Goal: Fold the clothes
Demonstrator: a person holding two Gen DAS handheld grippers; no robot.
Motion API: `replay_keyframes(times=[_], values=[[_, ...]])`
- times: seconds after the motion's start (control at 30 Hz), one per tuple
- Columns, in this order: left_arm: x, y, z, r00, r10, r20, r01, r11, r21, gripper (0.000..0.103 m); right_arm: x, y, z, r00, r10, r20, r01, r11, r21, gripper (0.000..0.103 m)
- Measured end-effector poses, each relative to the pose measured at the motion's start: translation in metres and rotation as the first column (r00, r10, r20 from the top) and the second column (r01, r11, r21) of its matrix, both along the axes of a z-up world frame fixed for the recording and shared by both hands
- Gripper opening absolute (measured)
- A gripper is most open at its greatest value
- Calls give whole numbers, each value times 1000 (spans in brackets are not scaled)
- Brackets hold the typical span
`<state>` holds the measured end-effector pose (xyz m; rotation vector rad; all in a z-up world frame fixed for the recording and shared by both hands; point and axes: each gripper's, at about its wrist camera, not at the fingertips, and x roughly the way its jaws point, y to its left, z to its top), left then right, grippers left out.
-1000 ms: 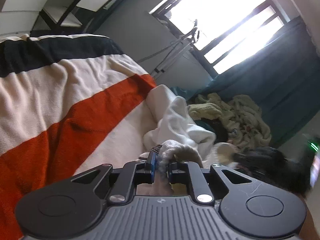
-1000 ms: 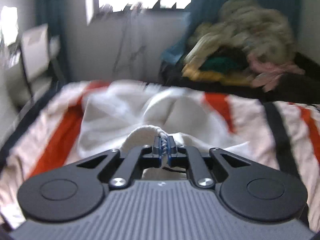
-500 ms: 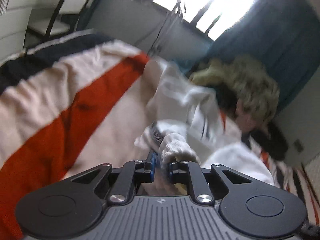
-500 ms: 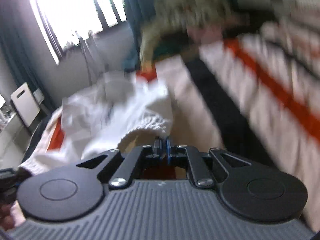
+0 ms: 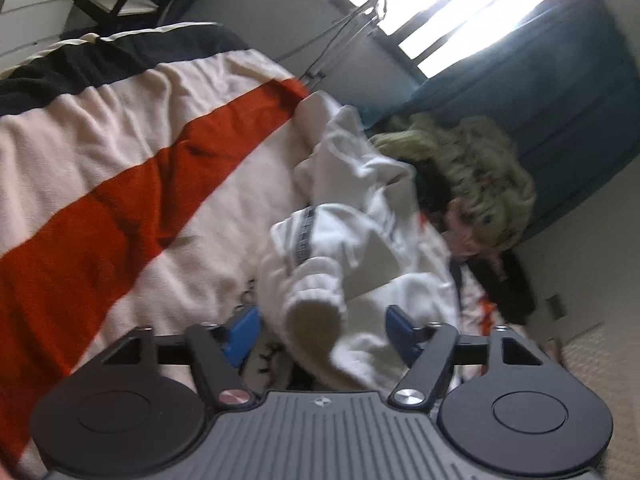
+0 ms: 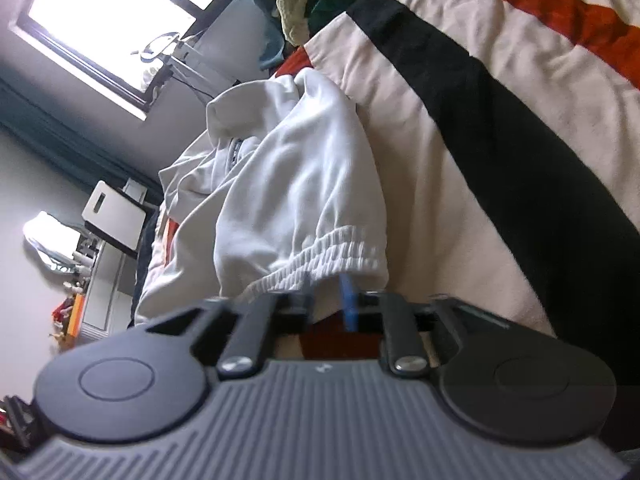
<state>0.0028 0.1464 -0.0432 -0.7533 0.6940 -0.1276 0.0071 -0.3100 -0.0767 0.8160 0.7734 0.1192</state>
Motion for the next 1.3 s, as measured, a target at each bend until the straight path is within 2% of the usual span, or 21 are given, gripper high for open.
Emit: replay_keyframes(times=[0.03,0.13,0.27,0.37,0.43,0.57,0.63,0.7,0.77,0.8,0.83,0.9,0.93,1.13,1.2,1.3], values=[[2,0,-1,1000,4,0,-4,1000,-8,81,1,-2,0,1000,-9,12,9,1000,12,50],[18,-1,-14,999,23,-48,-25,999,-36,79,10,0,-5,1000,-17,25,17,1000,15,65],[41,-4,-34,997,8,-81,-14,997,-78,74,28,-5,-23,998,-63,-19,63,998,1,66],[55,-14,-42,996,5,-94,-9,999,-37,67,44,-14,-41,990,-127,-69,127,992,-3,65],[63,-20,-46,995,17,-102,-17,1000,0,59,53,-18,-51,985,-145,-97,149,988,27,65],[70,-25,-49,993,46,-108,-38,997,70,41,65,-9,-55,994,-103,-47,106,992,63,64],[69,-23,-50,992,63,-112,-54,995,81,27,69,-3,-55,997,-76,-15,77,995,64,64],[68,-20,-50,991,79,-112,-72,995,67,22,76,4,-62,999,-31,-43,34,996,77,64],[67,-14,-49,989,95,-110,-91,995,41,18,77,10,-65,998,-6,-56,10,997,82,58],[67,-12,-47,989,104,-107,-100,994,37,17,75,13,-64,999,0,-52,5,996,87,51],[66,-8,-43,989,114,-99,-111,993,30,17,71,15,-61,999,4,-39,0,995,104,38],[66,3,-34,989,127,-74,-127,992,-7,16,60,20,-54,1000,16,-8,-15,988,155,26],[66,9,-27,990,133,-53,-134,991,-22,16,54,22,-50,1000,22,8,-23,983,181,24],[65,54,13,982,127,144,-104,983,-153,15,19,71,-21,991,81,108,-104,967,231,22],[65,71,26,976,118,185,-93,986,-139,15,11,92,-15,987,91,134,-124,957,262,22],[72,100,46,970,125,211,-112,991,-73,15,11,129,-9,978,129,162,-172,941,292,22]])
